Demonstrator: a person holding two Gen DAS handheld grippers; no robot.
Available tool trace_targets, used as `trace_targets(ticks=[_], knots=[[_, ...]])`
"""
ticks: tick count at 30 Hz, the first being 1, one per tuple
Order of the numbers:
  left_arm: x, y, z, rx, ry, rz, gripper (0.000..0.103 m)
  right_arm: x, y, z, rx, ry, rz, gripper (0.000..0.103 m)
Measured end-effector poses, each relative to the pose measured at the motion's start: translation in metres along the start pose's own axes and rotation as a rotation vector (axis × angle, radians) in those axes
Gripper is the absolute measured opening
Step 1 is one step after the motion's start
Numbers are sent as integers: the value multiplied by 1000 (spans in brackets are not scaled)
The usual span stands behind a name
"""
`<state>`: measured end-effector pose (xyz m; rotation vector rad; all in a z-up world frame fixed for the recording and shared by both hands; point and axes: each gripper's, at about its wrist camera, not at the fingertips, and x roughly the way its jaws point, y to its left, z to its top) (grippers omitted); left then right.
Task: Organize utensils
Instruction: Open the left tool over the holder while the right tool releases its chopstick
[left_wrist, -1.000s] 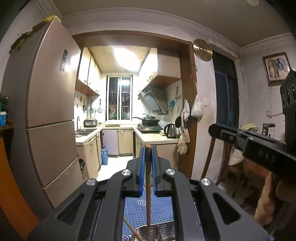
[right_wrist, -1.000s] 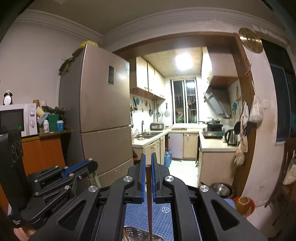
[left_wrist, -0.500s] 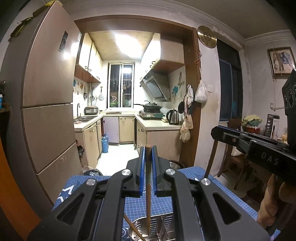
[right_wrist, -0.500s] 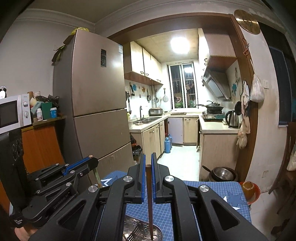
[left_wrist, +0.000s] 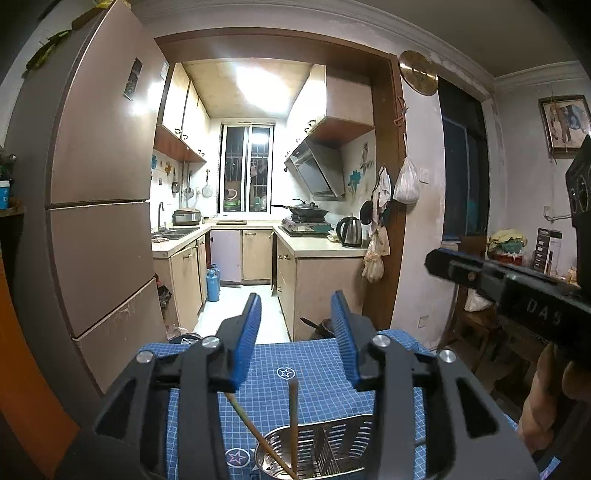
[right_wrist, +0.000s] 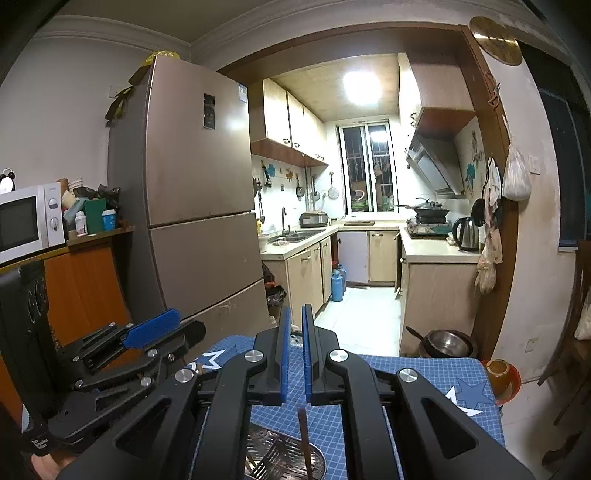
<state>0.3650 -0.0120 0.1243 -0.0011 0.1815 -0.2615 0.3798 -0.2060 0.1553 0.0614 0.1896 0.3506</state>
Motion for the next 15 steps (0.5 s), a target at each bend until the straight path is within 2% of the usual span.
trace_targets(ticks=[3,5,7,9,11,13,14,15], knots=[[-16,1,6,3,-17,4,38,-21,4,12,-6,-39,-12,8],[-46,1,18,18,-60,-1,38,-48,14,26,-39,-88,-11,9],[-83,1,28,39,-108,2,38,-95,34,41,-91,-159,6,18],[-128,6,31,47,-157,4,51,-142,53,45,-129,-221,31,24],[-183,12,18,73,-205,23,59,-190,70,35,-149,-269,56,28],[-217,17,-4,104,-215,43,61,-240,89,0,-146,-300,96,28],[-237,21,-24,112,-205,59,61,-253,95,-16,-143,-300,105,28],[-247,24,-39,115,-193,66,61,-270,105,-48,-132,-285,117,28]])
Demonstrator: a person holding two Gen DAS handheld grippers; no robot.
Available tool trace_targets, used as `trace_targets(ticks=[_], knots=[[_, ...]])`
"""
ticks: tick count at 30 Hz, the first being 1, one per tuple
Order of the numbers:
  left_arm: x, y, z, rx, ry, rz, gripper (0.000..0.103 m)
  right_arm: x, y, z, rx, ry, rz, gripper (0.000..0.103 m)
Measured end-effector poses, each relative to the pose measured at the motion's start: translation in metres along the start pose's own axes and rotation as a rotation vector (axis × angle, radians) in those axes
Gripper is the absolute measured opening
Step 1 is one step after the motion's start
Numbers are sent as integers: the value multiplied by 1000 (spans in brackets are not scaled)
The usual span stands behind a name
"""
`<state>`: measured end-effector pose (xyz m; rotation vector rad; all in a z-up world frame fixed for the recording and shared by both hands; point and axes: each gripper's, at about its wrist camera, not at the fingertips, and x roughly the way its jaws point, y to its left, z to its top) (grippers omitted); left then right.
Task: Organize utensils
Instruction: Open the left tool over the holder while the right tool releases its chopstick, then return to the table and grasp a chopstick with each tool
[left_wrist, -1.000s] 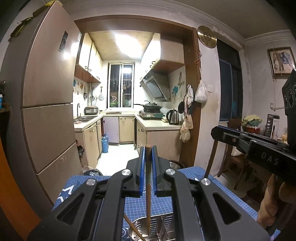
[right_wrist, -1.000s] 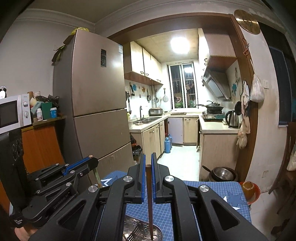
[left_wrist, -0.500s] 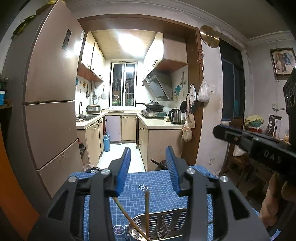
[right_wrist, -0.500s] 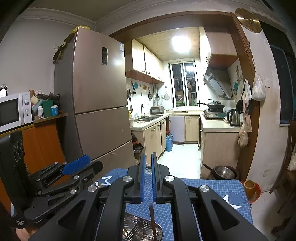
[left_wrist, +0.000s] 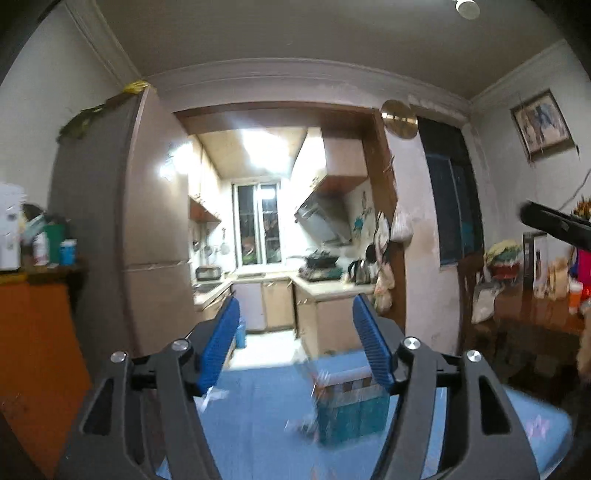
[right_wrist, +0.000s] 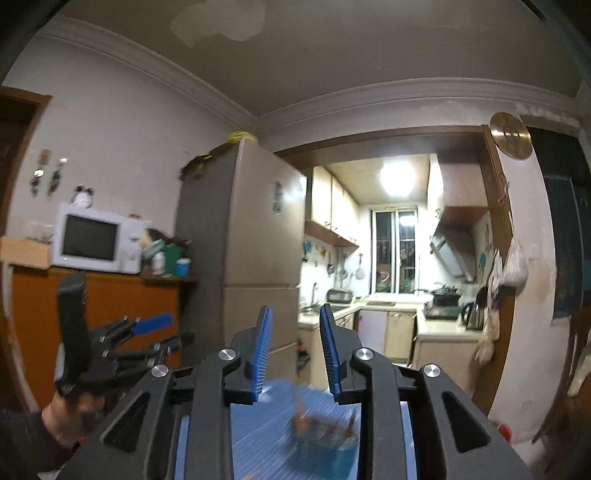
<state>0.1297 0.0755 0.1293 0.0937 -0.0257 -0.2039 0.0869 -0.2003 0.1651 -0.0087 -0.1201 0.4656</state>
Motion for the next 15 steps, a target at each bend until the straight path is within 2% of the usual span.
trace_targets(ticks=[2,3,5,6,9,11,15], knots=[[-20,1,-35,13,59,19,61,-23,20,-43,26,51,16,28],[-28,2,-61,5,109,25,61,-34,36,-80,42,109,7,28],[-34,5,-110,-33,224,23,61,-39,53,-123,78,196,10,28],[-34,5,-128,-42,264,19,61,-42,65,-156,91,261,1,28],[-33,0,-176,-55,371,8,61,-44,81,-209,104,374,-36,28],[-31,-3,-197,-71,414,-11,61,-40,87,-232,112,419,-55,28],[-32,-7,-221,-60,436,-31,61,-32,99,-272,112,503,-82,28]])
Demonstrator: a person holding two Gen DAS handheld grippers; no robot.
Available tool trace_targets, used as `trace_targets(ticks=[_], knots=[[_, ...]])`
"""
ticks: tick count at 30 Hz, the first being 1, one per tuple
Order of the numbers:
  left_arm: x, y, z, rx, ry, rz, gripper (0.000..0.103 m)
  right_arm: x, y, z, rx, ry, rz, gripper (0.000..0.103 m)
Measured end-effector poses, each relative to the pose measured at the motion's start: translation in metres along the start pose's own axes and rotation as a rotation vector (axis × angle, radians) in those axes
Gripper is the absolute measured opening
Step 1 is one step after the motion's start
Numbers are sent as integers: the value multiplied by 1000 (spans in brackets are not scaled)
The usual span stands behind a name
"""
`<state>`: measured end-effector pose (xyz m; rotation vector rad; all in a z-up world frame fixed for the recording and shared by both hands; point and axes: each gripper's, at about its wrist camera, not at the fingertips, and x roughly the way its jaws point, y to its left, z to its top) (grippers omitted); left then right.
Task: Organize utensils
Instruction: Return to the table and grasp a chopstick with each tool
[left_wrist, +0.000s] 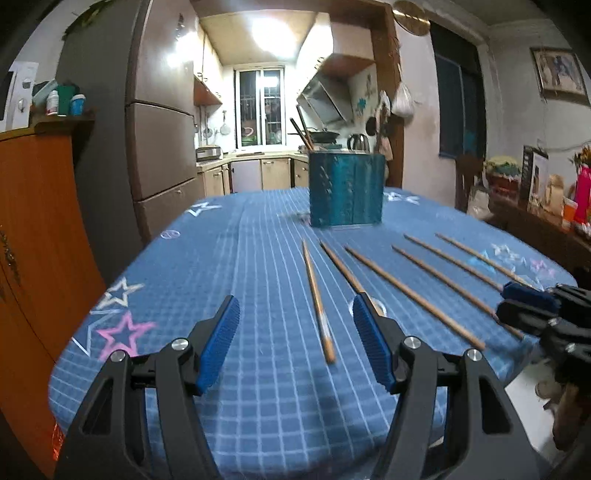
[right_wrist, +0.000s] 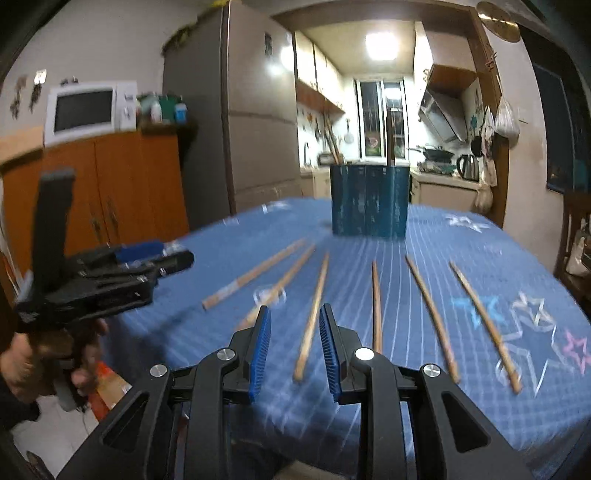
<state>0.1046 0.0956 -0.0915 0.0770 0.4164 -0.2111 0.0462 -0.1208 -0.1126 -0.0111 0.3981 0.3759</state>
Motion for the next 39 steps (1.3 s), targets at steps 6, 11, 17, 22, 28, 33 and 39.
trace_targets(ticks=[6,11,17,22,28,33,39], knots=[[5,-1,-28,12,22,-7,59,17,2,-24,16,40,-23,28],[7,-9,-35,31,32,-29,50,22,2,-29,8,35,-31,24],[13,-17,-43,47,44,-29,40,23,8,-32,-5,27,-40,14],[14,-22,-46,48,45,-34,25,24,7,-31,1,17,-46,13],[17,-30,-51,55,40,-40,16,24,8,-33,-5,6,-54,13],[22,-30,-49,42,36,-38,16,25,8,-33,-16,4,-48,14],[22,-31,-51,40,25,-32,16,25,7,-33,-13,3,-49,14]])
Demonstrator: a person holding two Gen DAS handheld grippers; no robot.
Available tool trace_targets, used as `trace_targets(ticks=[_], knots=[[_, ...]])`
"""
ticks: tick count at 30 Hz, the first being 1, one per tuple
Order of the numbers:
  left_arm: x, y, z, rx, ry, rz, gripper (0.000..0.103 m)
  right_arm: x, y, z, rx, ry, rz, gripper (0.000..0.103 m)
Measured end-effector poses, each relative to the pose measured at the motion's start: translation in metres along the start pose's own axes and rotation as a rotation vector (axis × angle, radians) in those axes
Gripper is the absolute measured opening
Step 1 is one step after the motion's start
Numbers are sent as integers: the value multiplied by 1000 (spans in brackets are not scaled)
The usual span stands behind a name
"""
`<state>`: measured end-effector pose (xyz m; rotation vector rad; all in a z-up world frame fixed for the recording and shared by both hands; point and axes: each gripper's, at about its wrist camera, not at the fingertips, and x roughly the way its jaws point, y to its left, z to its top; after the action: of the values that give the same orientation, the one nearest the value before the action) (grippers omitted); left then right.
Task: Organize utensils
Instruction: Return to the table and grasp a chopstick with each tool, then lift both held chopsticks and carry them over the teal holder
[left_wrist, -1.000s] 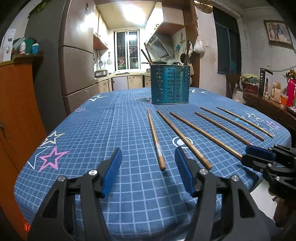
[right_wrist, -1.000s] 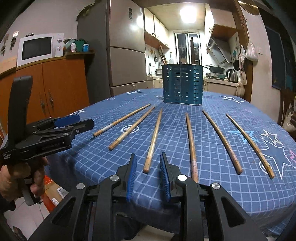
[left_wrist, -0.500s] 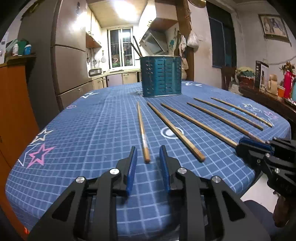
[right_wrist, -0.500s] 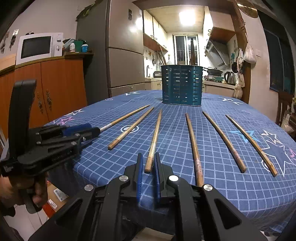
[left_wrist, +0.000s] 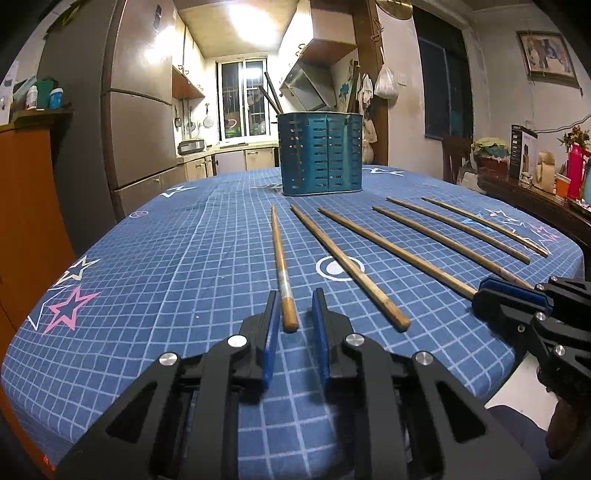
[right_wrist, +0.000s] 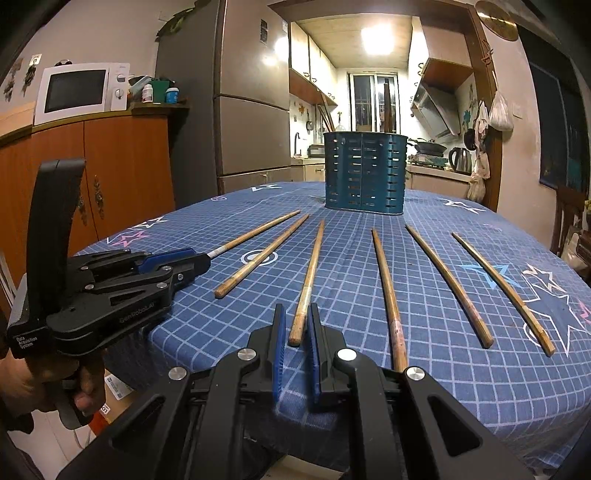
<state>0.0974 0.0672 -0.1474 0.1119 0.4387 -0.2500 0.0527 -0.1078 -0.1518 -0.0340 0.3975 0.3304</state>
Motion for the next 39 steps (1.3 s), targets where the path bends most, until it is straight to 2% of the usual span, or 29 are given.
trace_targets(ticks=[16,20,29,34,39], knots=[[-4,-3,-6,-27,-36,23,17,-3,2,-1,5,-5,-18,13],[-6,-2,-7,-50,-38,31,6,-4,3,-4,18,-20,-21,9],[-14,4,-1,-59,-44,34,5,-11,-1,3,32,-49,-35,7],[-34,6,20,-54,-98,28,5,-31,-1,25,11,-99,-43,7],[-65,16,69,-33,-224,31,5,-63,-1,74,-48,-205,-43,7]])
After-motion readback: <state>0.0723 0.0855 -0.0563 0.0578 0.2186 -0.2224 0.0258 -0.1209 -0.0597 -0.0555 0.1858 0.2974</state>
